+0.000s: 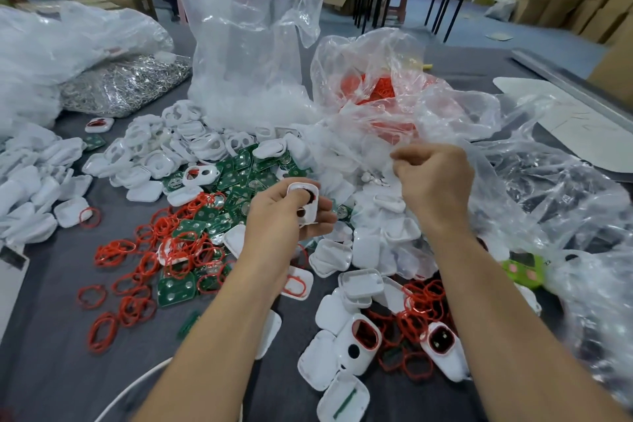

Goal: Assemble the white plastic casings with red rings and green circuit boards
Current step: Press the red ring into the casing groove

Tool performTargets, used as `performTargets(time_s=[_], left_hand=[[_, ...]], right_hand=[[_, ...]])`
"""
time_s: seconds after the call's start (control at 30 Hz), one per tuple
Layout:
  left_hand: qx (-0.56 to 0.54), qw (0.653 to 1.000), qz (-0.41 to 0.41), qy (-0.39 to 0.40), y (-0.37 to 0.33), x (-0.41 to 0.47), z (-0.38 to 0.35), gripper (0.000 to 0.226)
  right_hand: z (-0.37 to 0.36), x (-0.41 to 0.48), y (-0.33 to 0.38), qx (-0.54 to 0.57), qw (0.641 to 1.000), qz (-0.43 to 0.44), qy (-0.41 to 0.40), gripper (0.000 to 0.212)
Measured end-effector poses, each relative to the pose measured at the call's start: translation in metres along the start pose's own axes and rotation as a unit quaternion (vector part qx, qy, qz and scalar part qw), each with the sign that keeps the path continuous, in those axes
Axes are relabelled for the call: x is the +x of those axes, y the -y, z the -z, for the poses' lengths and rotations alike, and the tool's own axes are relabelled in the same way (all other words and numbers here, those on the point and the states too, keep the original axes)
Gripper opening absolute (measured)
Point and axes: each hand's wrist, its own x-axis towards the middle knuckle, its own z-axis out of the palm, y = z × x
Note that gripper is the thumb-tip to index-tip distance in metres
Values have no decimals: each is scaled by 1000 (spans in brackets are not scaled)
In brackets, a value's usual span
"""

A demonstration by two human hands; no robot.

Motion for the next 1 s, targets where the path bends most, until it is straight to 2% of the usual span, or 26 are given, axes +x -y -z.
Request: performTargets(time_s=[0.13, 0.3, 0.4, 0.53, 0.67, 0.8, 1.0], left_hand=[[19, 1000, 1, 14, 2, 0, -1, 22], [25, 1000, -2, 12, 2, 1, -1, 22], [31, 999, -2, 11, 2, 2, -2, 22], [40, 999, -1, 10, 3, 3, -3, 22], [41, 999, -1, 6, 4, 4, -3, 22], [39, 999, 2, 4, 4, 3, -3, 21], [39, 999, -2, 4, 3, 4, -2, 20]], right_hand=[[-1, -12, -3, -16, 997, -40, 59, 25], [2, -18, -3, 23, 996, -61, 63, 39], [6, -21, -4, -4, 995, -45, 94, 33], [16, -31, -2, -75, 980, 15, 184, 23], [19, -26, 0, -92, 985, 34, 139, 19], [19, -26, -1, -144, 968, 36, 200, 21], [15, -31, -6, -133, 975, 48, 173, 18]])
